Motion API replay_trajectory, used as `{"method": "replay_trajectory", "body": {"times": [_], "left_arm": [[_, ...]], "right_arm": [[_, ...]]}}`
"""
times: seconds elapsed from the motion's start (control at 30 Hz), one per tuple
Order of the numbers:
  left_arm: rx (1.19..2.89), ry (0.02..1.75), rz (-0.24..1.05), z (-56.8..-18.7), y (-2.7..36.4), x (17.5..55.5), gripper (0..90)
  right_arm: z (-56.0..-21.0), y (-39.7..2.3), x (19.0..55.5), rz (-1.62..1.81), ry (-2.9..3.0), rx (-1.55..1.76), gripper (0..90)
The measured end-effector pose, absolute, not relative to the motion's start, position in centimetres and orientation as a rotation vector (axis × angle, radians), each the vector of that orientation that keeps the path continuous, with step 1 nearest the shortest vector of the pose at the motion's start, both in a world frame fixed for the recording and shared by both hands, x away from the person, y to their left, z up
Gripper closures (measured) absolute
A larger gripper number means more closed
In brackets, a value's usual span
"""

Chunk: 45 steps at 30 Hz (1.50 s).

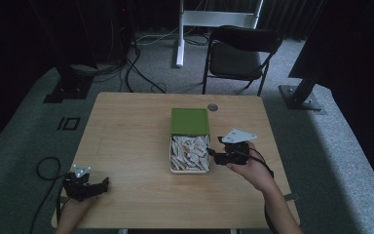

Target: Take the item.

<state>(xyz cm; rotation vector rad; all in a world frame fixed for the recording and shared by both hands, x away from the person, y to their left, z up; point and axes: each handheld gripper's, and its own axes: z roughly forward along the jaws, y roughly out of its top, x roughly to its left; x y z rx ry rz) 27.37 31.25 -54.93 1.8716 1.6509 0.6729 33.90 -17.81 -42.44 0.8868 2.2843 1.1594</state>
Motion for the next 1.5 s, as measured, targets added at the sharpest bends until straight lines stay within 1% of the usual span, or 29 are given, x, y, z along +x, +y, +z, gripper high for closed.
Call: {"method": "replay_trajectory", "body": {"times": [0.13,0.3,0.43,0.5,0.57,0.6,0.77,1.2,1.27,1.37,1.4,1.5], "left_arm": [[1.869,1.651,0.673,-54.9,31.2,27.4,0.7],[1.873,1.649,0.675,-54.9,31.3,27.4,0.7],[1.873,1.649,0.675,-54.9,31.3,27.4,0.7],[1.874,1.649,0.673,-54.9,31.3,27.4,0.7],[1.874,1.650,0.673,-54.9,31.3,27.4,0.7],[1.871,1.650,0.674,-54.9,31.3,27.4,0.7],[1.871,1.650,0.673,-54.9,31.3,27.4,0.7],[1.874,1.651,0.672,-54.9,31.3,27.4,0.7],[1.872,1.651,0.672,-54.9,31.3,27.4,0.7],[1.874,1.651,0.672,-54.9,31.3,27.4,0.7],[1.874,1.651,0.672,-54.9,31.3,27.4,0.7],[1.872,1.651,0.672,-54.9,31.2,27.4,0.7]], "right_arm": [[-42.5,-17.1,34.0,1.156,2.306,0.863,41.9],[-42.8,-15.7,34.2,1.149,2.352,0.816,46.5],[-43.2,-15.0,34.4,1.140,2.379,0.809,48.0],[-43.6,-14.5,34.9,1.126,2.403,0.806,50.9],[-43.8,-14.3,35.0,1.123,2.411,0.805,51.1],[-44.0,-14.0,35.2,1.108,2.433,0.809,53.2],[-44.5,-13.3,35.7,1.073,2.450,0.804,55.5],[-45.8,-12.0,36.9,0.944,2.499,0.805,57.3],[-46.0,-11.8,37.1,0.928,2.510,0.803,60.3],[-46.1,-11.6,37.2,0.925,2.521,0.808,60.9],[-46.2,-11.5,37.3,0.900,2.529,0.797,63.0],[-46.3,-11.4,37.5,0.892,2.544,0.801,65.6]]}}
